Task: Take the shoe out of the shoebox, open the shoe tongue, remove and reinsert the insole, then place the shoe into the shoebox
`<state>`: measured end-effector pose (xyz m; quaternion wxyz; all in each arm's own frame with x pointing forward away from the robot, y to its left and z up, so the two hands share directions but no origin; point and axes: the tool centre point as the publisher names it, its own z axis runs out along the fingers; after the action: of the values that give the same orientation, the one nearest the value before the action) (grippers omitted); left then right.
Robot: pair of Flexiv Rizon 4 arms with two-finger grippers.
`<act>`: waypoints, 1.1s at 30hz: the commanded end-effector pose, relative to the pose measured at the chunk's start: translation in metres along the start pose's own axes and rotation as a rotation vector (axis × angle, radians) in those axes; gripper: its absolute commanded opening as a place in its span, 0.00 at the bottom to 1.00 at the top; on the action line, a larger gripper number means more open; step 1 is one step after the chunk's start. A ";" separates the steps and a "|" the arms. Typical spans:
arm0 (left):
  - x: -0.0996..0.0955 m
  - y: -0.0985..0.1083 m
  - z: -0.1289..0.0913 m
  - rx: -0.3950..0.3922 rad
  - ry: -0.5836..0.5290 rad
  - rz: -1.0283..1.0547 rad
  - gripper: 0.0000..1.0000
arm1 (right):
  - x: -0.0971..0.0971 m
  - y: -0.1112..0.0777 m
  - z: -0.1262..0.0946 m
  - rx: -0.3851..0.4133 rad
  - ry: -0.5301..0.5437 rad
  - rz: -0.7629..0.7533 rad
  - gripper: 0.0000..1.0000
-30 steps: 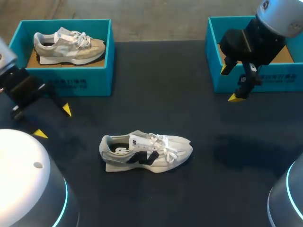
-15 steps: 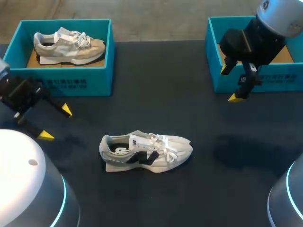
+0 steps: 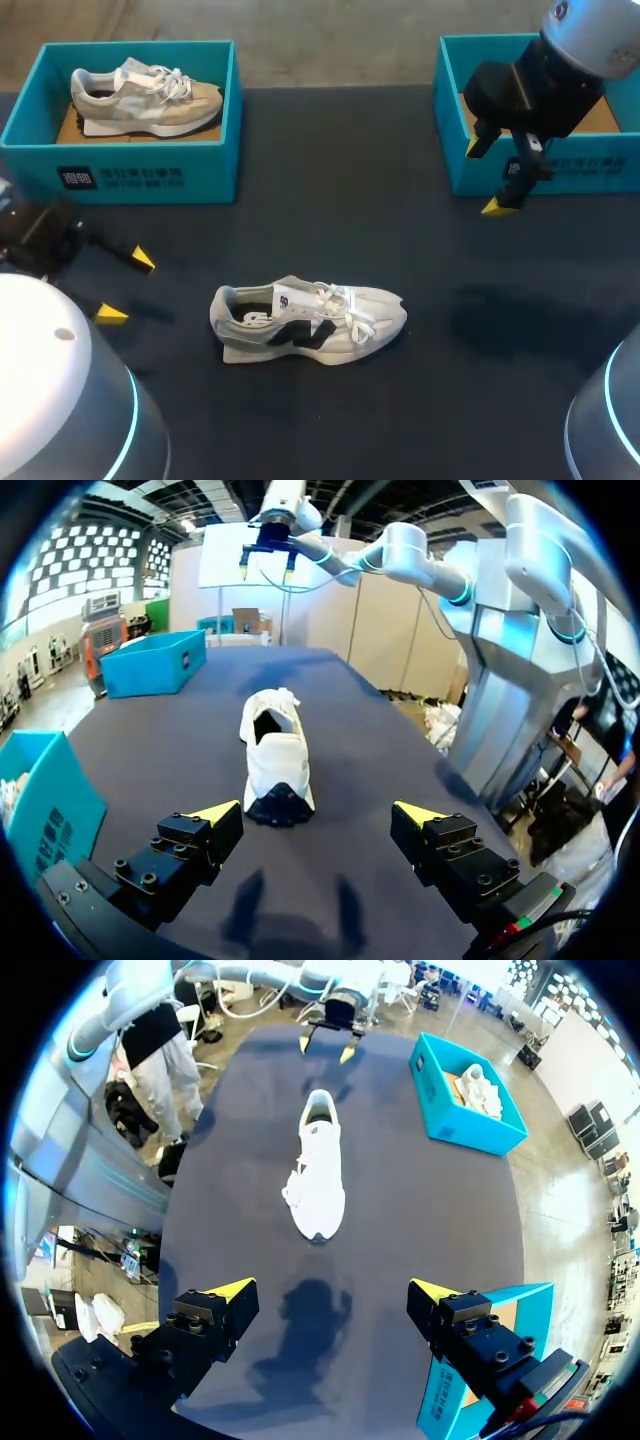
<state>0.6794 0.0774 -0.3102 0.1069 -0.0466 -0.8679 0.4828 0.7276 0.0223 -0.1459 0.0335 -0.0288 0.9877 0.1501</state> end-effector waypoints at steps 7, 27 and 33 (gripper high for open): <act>0.007 0.005 0.016 0.001 -0.080 0.015 1.00 | -0.001 0.001 0.001 0.003 0.002 0.001 1.00; -0.005 0.013 0.044 0.086 -0.169 0.032 1.00 | -0.001 0.001 0.001 0.003 0.002 0.001 1.00; -0.012 0.019 0.062 0.125 -0.214 0.006 1.00 | -0.001 0.001 0.001 0.003 0.002 0.001 1.00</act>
<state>0.6787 0.0402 -0.3501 0.0249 0.0026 -0.8460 0.5326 0.7276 0.0224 -0.1459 0.0335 -0.0289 0.9877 0.1501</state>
